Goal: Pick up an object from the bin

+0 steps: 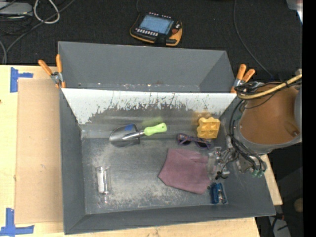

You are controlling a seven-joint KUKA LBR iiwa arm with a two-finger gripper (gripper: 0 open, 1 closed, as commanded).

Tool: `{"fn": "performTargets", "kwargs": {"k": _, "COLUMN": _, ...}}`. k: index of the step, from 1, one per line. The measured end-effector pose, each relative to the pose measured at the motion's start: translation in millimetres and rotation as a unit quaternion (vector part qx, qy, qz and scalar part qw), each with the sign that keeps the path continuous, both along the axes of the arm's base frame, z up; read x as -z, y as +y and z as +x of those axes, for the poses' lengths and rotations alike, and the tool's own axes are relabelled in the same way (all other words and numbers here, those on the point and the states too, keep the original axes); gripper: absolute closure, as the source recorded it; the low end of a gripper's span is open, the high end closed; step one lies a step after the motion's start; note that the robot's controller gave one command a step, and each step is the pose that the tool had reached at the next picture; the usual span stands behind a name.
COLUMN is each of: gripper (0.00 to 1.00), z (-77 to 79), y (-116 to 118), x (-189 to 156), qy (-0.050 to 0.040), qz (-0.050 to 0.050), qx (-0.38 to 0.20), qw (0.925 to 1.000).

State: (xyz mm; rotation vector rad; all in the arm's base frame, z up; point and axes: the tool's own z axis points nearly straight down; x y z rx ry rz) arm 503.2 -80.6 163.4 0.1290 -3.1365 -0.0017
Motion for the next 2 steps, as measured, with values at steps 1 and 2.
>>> {"fn": "performTargets", "kwargs": {"k": 1, "gripper": 1.00, "z": 0.0, "y": 0.0, "x": 0.0, "qy": 0.0000, "qz": 0.000, "qx": 0.000, "qw": 1.0000}}
{"fn": "performTargets", "kwargs": {"k": 2, "gripper": 0.00, "z": 9.8, "y": 11.5, "x": 94.4, "qy": 0.0016, "qz": 0.001, "qx": -0.111, "qw": 0.9938}}
